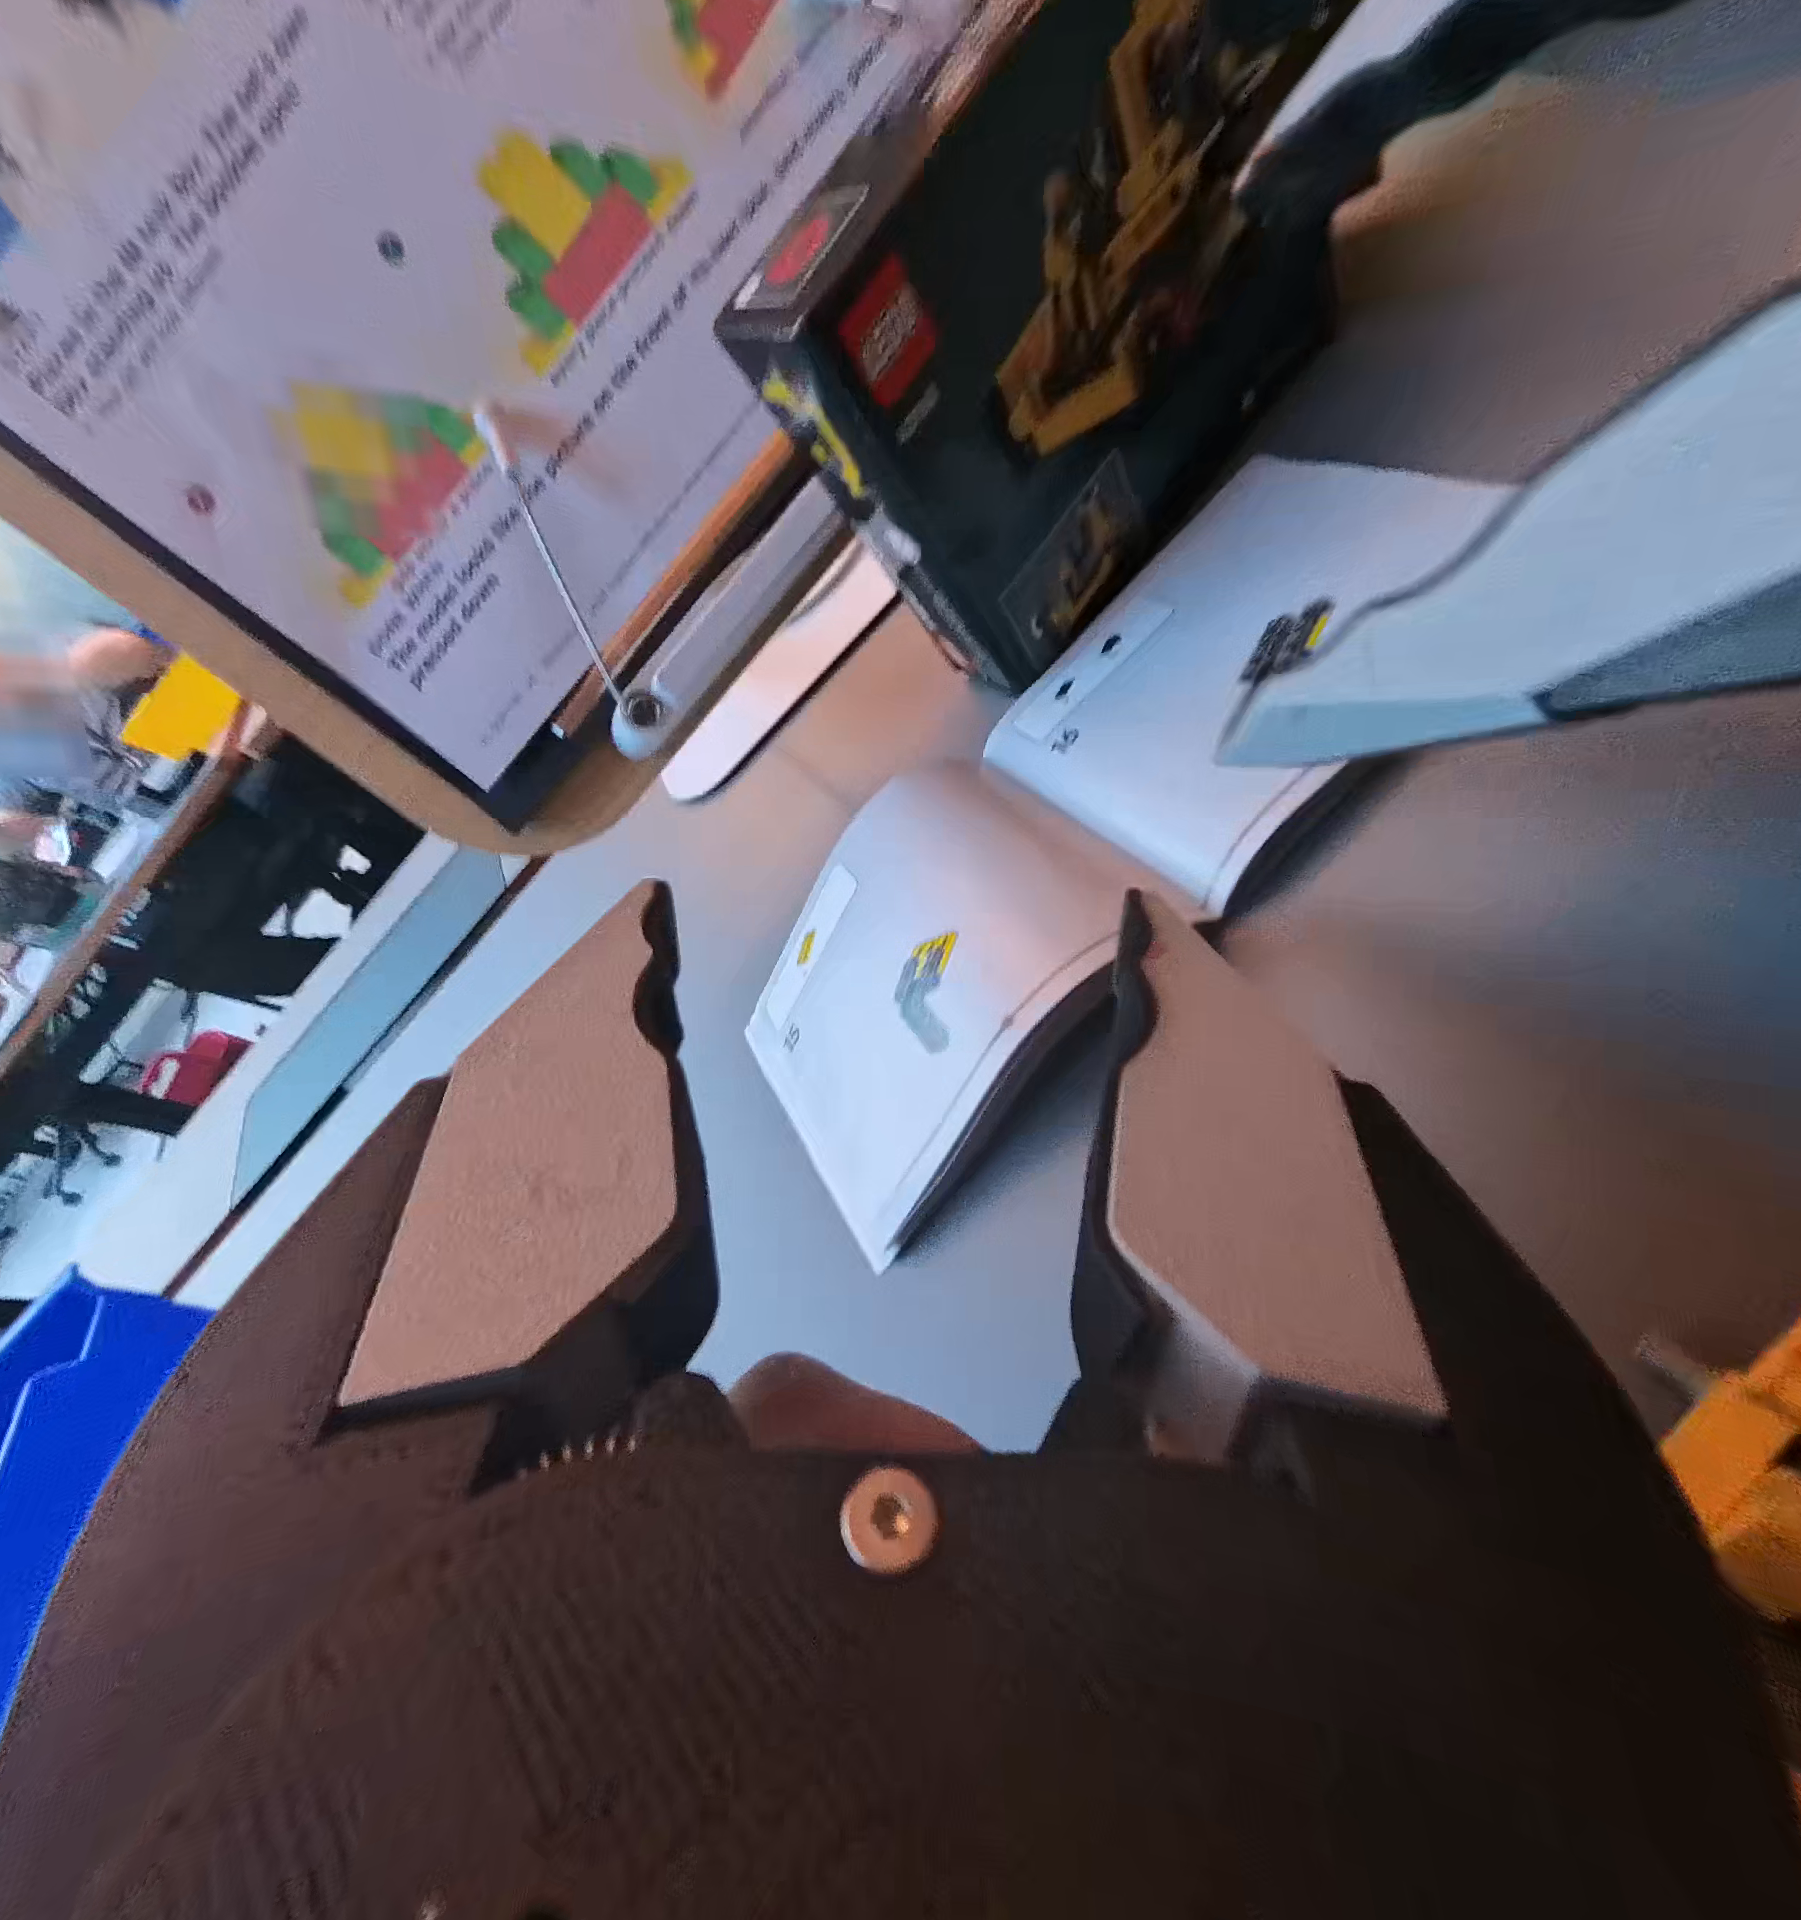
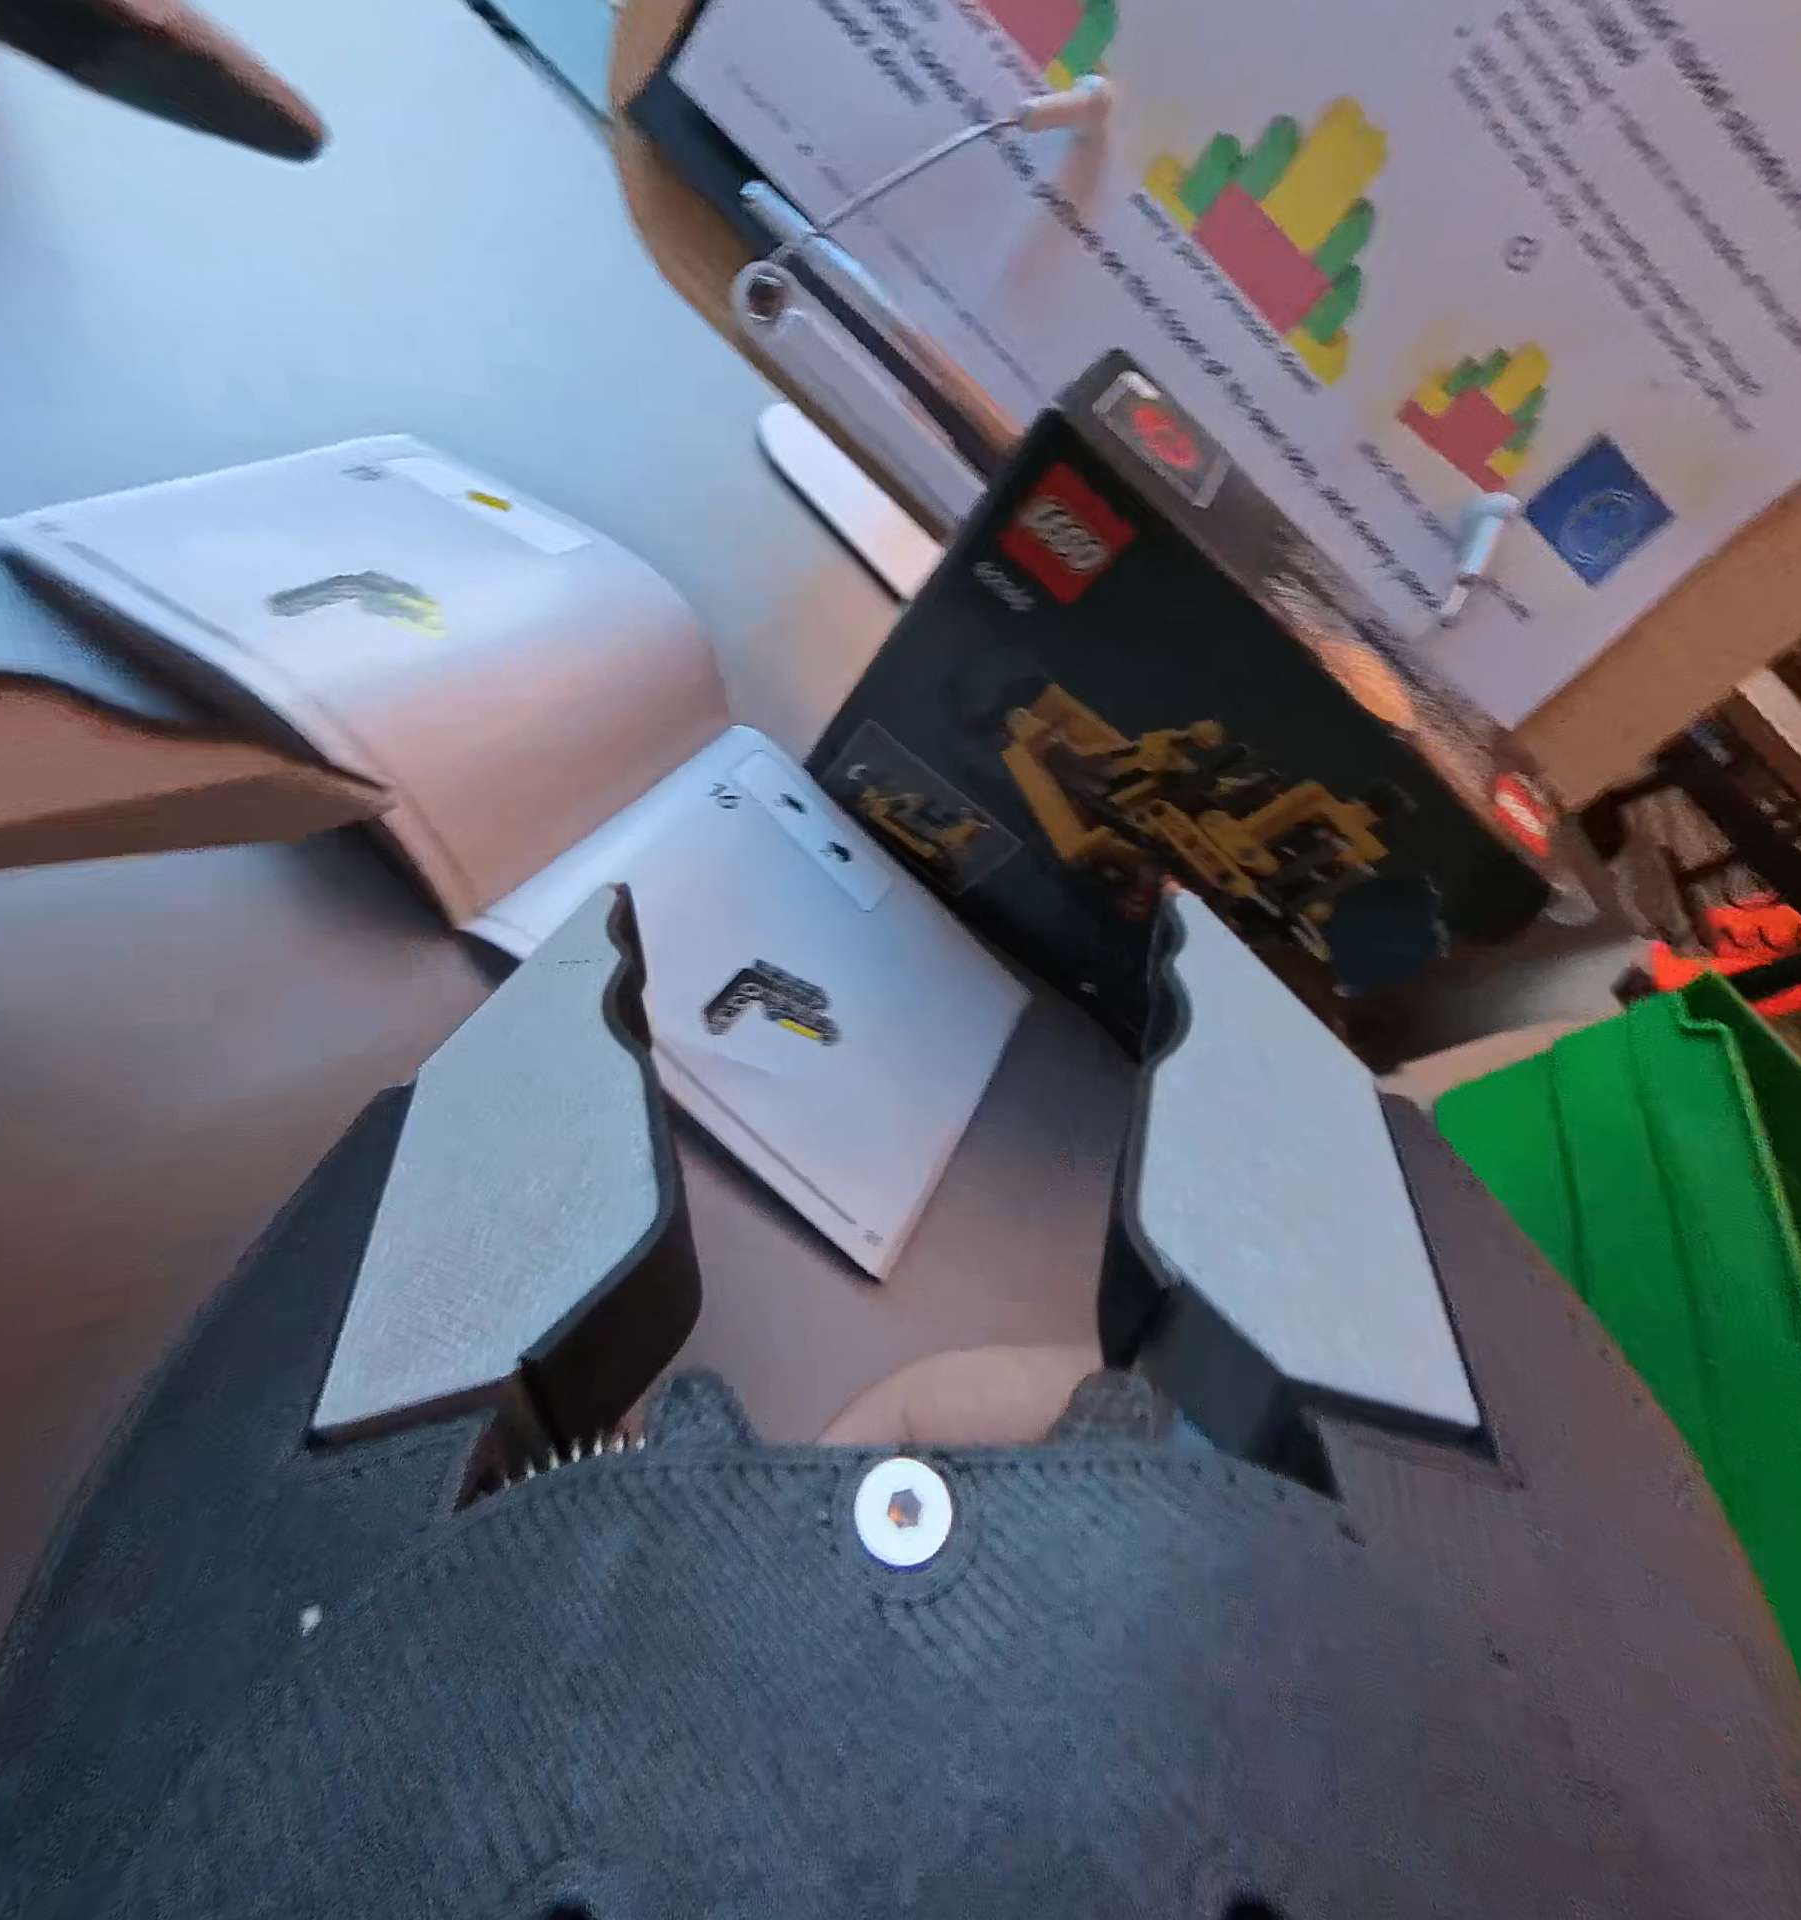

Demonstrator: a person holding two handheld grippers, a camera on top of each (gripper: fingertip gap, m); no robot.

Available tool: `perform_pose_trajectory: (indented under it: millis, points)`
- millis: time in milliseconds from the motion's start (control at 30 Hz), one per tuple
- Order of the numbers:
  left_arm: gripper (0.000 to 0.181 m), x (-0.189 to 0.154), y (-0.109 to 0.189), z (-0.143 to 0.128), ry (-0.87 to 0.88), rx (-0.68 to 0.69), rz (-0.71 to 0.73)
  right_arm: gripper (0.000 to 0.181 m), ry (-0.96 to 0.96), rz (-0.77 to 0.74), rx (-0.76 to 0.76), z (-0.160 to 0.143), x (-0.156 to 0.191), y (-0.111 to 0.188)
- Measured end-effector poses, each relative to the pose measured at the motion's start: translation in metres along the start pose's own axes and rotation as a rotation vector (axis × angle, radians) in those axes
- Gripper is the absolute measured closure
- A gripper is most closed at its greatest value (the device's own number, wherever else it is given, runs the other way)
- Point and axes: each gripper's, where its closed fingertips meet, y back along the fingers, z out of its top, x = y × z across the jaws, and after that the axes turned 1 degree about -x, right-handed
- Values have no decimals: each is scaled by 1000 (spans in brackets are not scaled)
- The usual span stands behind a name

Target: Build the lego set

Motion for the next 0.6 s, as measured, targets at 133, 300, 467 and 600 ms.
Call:
perform_pose_trajectory:
  millis: [133,300,467,600]
  points:
    - [99,-16,-3,25,-14,-72,-7,83,9,-83,39,-12,-28,6]
    - [98,-29,-3,39,-29,-113,-51,85,-49,-107,101,-39,-47,16]
    - [101,-12,1,23,59,-86,-55,94,-161,-2,42,-32,-28,19]
    - [104,12,3,11,98,-57,12,99,-110,-31,34,-23,-12,15]
